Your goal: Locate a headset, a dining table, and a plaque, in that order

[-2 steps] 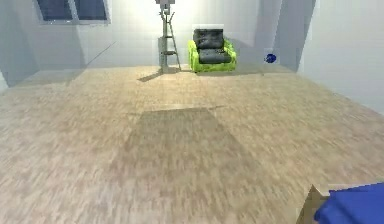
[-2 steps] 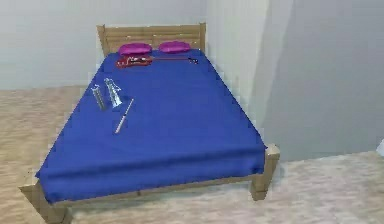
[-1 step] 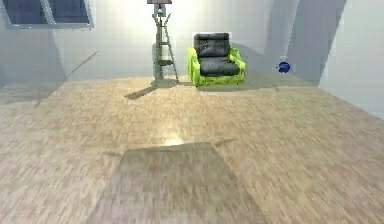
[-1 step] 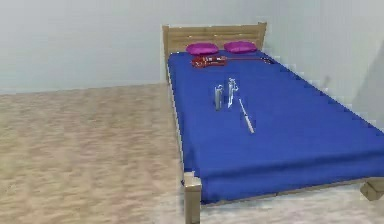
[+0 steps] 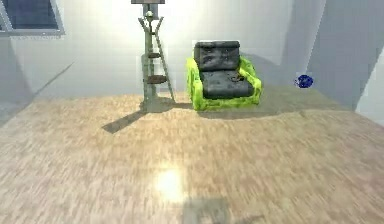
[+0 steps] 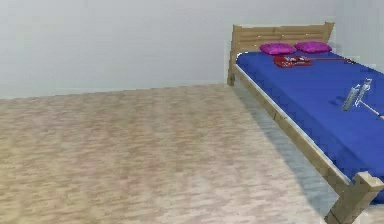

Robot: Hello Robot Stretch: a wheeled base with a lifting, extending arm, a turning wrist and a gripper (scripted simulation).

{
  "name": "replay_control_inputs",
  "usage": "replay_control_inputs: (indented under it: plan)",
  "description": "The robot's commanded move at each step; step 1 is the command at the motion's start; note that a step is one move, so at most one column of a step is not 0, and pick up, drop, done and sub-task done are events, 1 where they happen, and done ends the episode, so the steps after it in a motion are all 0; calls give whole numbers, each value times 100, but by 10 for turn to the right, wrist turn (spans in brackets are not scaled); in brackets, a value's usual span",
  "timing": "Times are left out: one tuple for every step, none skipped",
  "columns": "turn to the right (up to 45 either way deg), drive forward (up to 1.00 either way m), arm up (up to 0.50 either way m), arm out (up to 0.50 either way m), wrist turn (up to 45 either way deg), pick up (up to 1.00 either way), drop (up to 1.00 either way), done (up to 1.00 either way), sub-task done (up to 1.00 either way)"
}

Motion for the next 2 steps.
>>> replay_control_inputs:
  plan:
    - [30,0,0,0,0,0,0,0,0]
    - [0,100,0,0,0,0,0,0,0]
